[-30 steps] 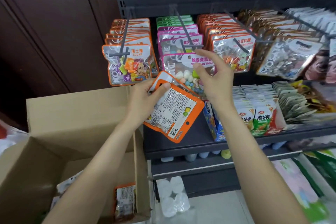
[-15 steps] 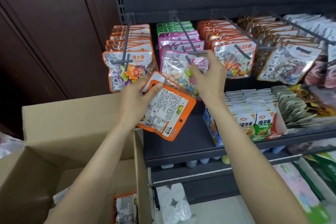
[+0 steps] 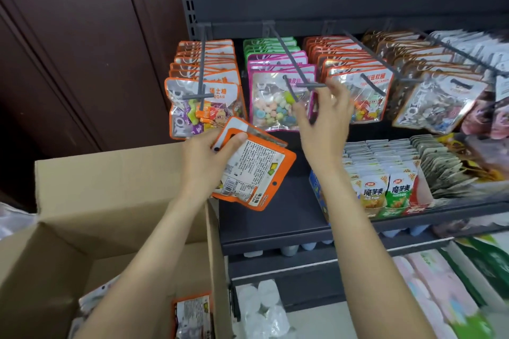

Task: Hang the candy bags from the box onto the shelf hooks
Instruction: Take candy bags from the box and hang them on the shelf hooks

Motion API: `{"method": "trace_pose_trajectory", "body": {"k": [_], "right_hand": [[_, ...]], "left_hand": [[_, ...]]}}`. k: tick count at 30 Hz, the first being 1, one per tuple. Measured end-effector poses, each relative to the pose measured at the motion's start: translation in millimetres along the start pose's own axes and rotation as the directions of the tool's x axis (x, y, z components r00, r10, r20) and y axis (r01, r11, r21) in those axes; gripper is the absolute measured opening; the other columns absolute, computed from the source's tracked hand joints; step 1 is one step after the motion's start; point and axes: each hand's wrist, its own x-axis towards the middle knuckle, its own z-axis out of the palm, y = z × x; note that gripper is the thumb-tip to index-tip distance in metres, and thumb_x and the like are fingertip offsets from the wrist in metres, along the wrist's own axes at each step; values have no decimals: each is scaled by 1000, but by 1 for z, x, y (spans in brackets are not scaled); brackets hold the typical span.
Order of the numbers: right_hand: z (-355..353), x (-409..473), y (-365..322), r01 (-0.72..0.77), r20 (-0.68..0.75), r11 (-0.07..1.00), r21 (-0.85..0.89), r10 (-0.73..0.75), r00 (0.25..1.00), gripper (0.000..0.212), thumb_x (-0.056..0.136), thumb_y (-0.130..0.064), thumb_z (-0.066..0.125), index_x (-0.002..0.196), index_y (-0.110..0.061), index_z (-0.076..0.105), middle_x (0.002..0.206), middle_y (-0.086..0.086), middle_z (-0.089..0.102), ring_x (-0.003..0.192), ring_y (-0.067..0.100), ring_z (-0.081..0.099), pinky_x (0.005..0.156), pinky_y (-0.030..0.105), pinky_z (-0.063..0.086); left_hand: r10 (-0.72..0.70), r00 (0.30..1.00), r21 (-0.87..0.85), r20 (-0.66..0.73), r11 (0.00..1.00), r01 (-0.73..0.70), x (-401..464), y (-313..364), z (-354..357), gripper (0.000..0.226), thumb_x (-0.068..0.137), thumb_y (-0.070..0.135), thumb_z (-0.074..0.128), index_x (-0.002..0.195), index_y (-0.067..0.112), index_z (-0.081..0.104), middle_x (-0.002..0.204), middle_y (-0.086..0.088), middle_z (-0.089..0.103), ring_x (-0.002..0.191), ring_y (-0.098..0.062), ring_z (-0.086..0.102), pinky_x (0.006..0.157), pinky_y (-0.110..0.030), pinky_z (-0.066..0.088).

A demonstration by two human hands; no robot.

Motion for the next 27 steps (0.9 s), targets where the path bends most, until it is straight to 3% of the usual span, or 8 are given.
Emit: {"method": "trace_pose_trajectory", "body": {"k": [2, 4, 8, 11, 13, 20, 24, 27], "right_hand": [[-30, -25, -8, -222, 141, 917, 331, 185, 973, 28, 94, -33, 61, 118, -18, 60, 123, 0, 56, 114, 14, 52, 93, 27, 42], [-57, -51, -23, -444, 354, 728, 522, 289, 890, 39, 88, -41, 60, 121, -21, 58, 117, -5, 63, 106, 4, 60, 90, 22, 47], [-66, -91, -48, -556, 542, 653, 514, 255, 801, 51, 70, -43, 70, 116, -25, 56, 107, -13, 68, 95, 1, 65, 77, 19, 54], [-61, -103, -55, -534, 470, 699, 476, 311, 826, 21, 80, -30, 73, 96, -25, 59, 95, -17, 71, 85, 5, 69, 65, 23, 57], [-61, -105, -54, -519, 449, 715, 469, 313, 837, 10, 87, -20, 69, 87, -24, 59, 89, -16, 72, 80, 5, 71, 61, 22, 56], [-75, -115, -66, -462, 311, 804, 375, 360, 880, 19, 85, -15, 72, 82, -28, 58, 75, -13, 68, 69, -1, 66, 58, 11, 49], [-94, -122, -70, -454, 268, 803, 385, 373, 888, 35, 86, -13, 71, 97, -41, 52, 75, -8, 70, 66, 6, 69, 54, 19, 52], [-102, -124, -72, -404, 232, 829, 386, 337, 913, 21, 87, -11, 70, 89, -31, 65, 80, -15, 70, 74, 0, 67, 62, 15, 52]], "left_hand": [[-65, 998, -92, -19, 994, 63, -3, 3, -4, 33, 87, 26, 67, 60, 11, 58, 55, 5, 61, 52, 0, 55, 48, -10, 36], [-139, 990, -197, -23, 971, 132, -7, 5, -5, 26, 87, 25, 68, 64, 15, 61, 59, 13, 67, 58, 3, 62, 53, -11, 45], [-290, 956, -437, -30, 864, 248, -18, 7, -3, 26, 86, 28, 69, 77, 4, 68, 77, 0, 74, 77, -17, 71, 73, -37, 56], [-351, 936, -559, 17, 773, 300, -29, 11, -2, 18, 89, 26, 65, 82, 11, 71, 91, -10, 75, 94, -31, 69, 85, -47, 54], [-364, 929, -580, 56, 746, 328, -35, 12, -4, 17, 93, 25, 60, 87, 15, 72, 95, -7, 75, 96, -28, 70, 87, -45, 55], [-330, 941, -559, 71, 769, 311, -46, -2, -18, 22, 95, 25, 57, 82, 23, 74, 89, -4, 75, 89, -24, 69, 81, -43, 52], [-364, 931, -601, 21, 740, 303, -45, -15, -36, 19, 95, 22, 57, 83, 20, 71, 78, 5, 74, 75, -12, 69, 67, -28, 55], [-345, 938, -562, -40, 784, 264, -41, -26, -50, 5, 92, 22, 62, 91, 21, 66, 81, 7, 74, 78, -10, 71, 67, -28, 57]]}}
